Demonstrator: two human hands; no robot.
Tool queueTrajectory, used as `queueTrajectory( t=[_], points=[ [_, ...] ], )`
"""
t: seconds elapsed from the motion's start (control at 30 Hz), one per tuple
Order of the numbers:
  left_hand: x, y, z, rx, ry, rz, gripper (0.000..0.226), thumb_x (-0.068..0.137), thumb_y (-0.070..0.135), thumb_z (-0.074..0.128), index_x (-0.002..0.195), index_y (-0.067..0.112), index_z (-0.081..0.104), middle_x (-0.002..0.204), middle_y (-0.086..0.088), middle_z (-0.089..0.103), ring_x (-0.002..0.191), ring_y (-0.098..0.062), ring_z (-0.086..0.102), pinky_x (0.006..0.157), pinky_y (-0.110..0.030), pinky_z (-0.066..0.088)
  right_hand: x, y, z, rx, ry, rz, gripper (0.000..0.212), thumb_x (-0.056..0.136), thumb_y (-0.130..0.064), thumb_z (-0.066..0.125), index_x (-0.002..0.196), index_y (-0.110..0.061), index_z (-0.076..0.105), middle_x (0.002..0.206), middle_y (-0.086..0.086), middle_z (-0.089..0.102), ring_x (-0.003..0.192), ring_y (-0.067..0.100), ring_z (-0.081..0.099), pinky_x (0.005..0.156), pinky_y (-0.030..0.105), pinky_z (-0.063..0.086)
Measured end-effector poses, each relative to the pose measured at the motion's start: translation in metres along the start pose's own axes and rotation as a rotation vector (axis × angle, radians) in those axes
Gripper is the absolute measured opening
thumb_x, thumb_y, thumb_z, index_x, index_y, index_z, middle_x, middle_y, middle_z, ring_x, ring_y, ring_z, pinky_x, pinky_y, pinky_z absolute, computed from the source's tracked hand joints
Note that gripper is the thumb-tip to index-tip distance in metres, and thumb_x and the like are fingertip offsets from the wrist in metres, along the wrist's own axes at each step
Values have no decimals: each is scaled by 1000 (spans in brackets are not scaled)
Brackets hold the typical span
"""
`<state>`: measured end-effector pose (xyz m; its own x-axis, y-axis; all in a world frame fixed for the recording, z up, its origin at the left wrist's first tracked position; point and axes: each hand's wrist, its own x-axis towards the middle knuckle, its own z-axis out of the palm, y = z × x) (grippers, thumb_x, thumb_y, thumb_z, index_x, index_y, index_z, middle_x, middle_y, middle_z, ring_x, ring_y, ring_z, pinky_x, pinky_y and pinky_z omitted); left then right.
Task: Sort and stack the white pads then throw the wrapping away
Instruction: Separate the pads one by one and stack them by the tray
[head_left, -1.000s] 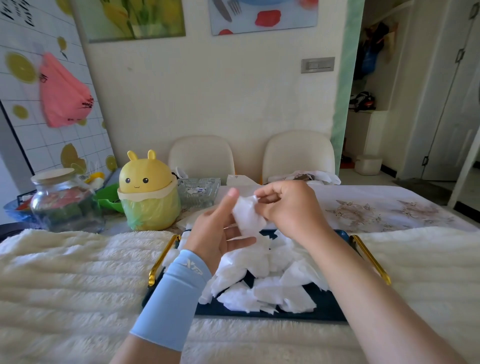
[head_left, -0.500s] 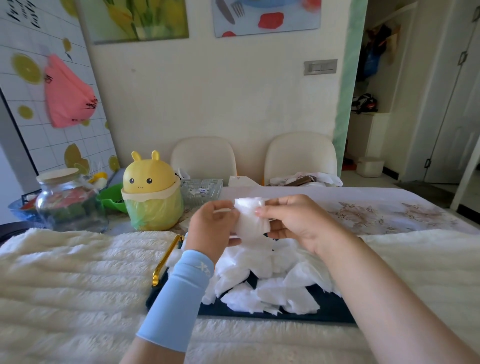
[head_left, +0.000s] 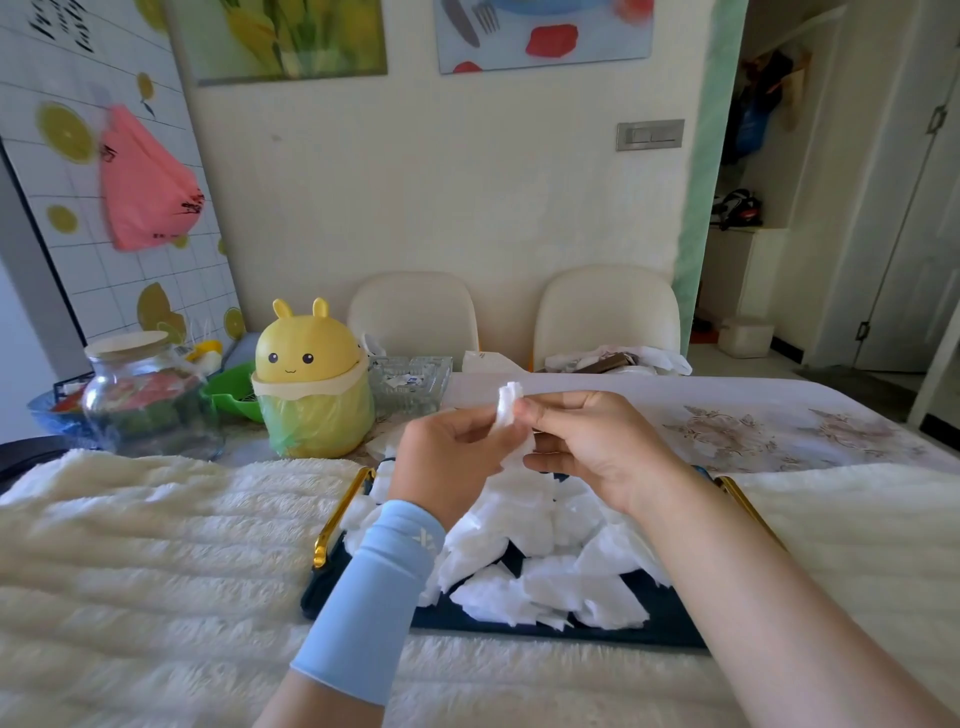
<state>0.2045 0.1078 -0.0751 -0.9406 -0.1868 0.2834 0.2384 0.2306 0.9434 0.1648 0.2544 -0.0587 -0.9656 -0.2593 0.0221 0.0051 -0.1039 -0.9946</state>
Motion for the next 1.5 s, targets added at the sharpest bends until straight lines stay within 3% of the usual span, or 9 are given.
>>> queueTrajectory(
  t=[0.2,0.4,0.67,0.83,0.93,1.07,1.3,1.4,1.5],
  points=[
    [1,0,-2,-111,-19,-82,22,95,2,56,94,12,75,91,-13,76,86,-25,74,72,-31,61,0,-1,-2,-34,-4,-31,18,91,-16,72,105,-5,75,91,14,77,73,21,72,65,30,61],
    [0,1,-1,-247,-51,-192,20,90,24,71,102,8,72,97,-15,76,92,-28,74,78,-39,62,-2,0,-2,-166,20,-94,7,92,-11,71,93,-16,77,78,4,77,66,13,72,58,25,57],
    [9,-10,-9,-492,123,-371,9,92,12,66,95,4,70,104,-20,71,90,-29,71,76,-37,62,2,-17,-19,-91,183,-79,5,94,-12,68,93,-13,72,73,1,67,53,12,61,49,26,48],
    [8,-9,-9,-573,82,-387,19,92,12,67,106,-1,70,100,-19,73,80,-23,69,72,-30,62,-7,-22,-11,216,-94,16,11,96,-7,62,88,-11,67,67,7,66,52,18,63,38,20,28],
    [6,-6,-7,-604,-5,-384,23,98,11,55,112,-5,66,100,-21,73,80,-22,72,71,-30,61,-8,-12,0,-2,-98,-29,6,95,-10,66,96,-10,71,68,3,69,56,17,65,39,19,29],
    [5,-4,-9,-630,-63,-394,25,100,13,52,111,-6,64,101,-22,74,83,-25,73,71,-32,62,-4,-5,-1,-298,114,-109,8,93,-16,69,97,-16,76,63,-4,69,55,11,63,45,20,36],
    [4,-1,-9,-623,-133,-385,31,100,21,54,114,-4,66,103,-20,74,90,-27,73,76,-35,62,-6,-6,1,-347,171,-171,6,90,-15,71,89,-16,76,71,-1,72,53,9,62,43,13,40],
    [3,0,-9,-621,-187,-350,48,94,41,57,112,-1,70,107,-20,73,93,-27,71,83,-38,60,-2,-4,2,-383,211,-183,4,89,-20,73,87,-23,75,79,-8,73,71,8,67,56,17,47],
    [4,-2,-11,-513,-195,-294,38,84,26,70,110,-1,70,107,-20,73,93,-24,72,80,-33,61,1,-4,0,-338,153,-93,18,88,-24,75,106,-25,70,95,-1,74,77,16,68,57,26,50]
  ],
)
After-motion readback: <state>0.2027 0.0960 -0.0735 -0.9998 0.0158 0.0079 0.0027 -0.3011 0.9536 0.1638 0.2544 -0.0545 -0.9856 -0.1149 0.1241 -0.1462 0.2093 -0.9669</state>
